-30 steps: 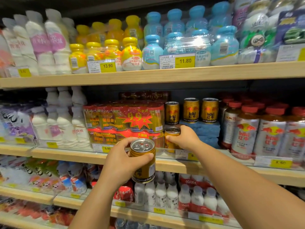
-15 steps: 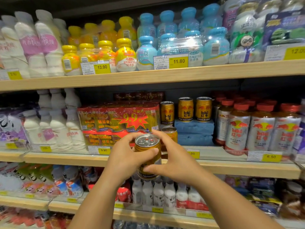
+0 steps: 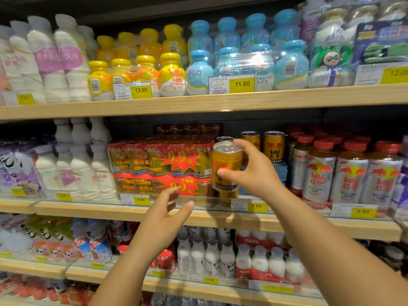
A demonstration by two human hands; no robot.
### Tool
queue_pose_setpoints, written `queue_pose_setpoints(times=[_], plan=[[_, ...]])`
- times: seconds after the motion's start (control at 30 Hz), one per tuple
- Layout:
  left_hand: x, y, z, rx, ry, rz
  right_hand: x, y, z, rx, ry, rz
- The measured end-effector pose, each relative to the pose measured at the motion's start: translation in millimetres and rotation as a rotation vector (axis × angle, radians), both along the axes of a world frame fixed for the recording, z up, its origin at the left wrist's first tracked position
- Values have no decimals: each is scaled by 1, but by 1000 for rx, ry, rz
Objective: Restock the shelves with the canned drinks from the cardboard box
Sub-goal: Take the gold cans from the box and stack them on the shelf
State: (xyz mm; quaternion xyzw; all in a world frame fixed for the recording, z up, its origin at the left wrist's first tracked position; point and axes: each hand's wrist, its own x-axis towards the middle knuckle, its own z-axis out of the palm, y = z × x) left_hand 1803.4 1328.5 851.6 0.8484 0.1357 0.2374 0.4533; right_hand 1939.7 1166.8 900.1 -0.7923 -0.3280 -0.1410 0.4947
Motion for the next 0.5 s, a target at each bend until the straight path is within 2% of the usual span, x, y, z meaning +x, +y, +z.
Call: queue_pose_setpoints(times=[0.2, 0.5], plan=[[-5, 8, -9, 136, 33, 98, 46, 15, 13, -86, 29, -115], [-10, 11, -10, 149, 39, 124, 65, 31, -3, -169, 80, -153]])
